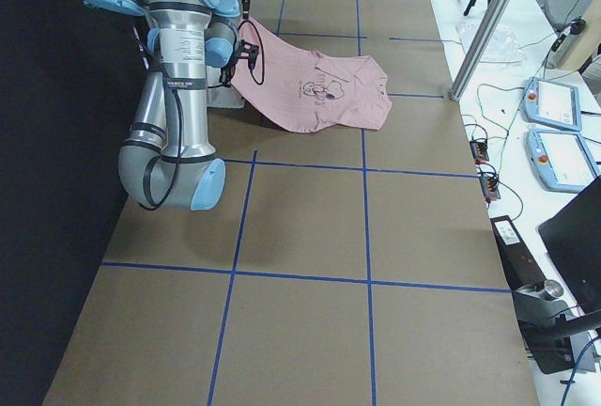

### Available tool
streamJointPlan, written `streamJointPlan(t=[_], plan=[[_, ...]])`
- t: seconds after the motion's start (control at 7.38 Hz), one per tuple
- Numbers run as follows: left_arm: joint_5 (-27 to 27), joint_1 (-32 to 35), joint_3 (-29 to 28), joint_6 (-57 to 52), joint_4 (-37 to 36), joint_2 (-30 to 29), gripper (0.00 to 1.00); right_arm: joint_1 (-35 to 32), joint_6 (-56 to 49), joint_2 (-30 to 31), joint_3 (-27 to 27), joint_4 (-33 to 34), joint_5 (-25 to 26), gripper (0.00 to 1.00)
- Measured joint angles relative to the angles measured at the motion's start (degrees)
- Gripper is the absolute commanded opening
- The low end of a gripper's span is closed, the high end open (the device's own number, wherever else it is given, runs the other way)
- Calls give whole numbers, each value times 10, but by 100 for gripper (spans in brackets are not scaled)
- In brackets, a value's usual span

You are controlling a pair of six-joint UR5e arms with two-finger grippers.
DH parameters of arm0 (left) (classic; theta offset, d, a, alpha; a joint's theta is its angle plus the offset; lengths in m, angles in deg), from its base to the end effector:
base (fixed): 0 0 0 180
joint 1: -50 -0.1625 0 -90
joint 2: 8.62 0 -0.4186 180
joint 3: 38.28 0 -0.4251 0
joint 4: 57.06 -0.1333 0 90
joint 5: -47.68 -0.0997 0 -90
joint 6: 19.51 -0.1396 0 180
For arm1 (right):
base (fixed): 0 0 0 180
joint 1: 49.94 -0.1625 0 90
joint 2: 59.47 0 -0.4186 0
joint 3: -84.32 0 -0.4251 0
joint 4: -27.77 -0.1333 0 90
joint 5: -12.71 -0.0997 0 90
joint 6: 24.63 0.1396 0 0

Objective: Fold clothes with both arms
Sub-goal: 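Lift the hem and fold it over toward the collar with both grippers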

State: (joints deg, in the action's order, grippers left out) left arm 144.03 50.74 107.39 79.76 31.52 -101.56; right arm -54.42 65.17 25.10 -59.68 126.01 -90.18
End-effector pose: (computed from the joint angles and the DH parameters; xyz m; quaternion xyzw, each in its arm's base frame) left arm 0.4120 -0.1232 0.2090 -0.0840 0.4729 -0.0501 0.8756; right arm -0.4151 -0.1350 0.2208 -0.0836 -0.4331 -0.0150 0.8974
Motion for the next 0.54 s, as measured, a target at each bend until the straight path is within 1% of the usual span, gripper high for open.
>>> streamJointPlan(t=[0.14, 0.27, 0.41, 0.54], plan=[[3, 4, 5, -10, -4, -6, 0, -29, -21, -14, 4, 5, -2, 0], [5, 31, 2, -39, -5, -17, 0, -75, -66, -43, 23, 7, -2, 0], [7, 81, -11, -89, -5, -33, 0, -128, -119, -82, 58, 8, -1, 0], [8, 140, -41, -145, -5, -53, 0, -180, -171, -125, 103, 7, -2, 0]])
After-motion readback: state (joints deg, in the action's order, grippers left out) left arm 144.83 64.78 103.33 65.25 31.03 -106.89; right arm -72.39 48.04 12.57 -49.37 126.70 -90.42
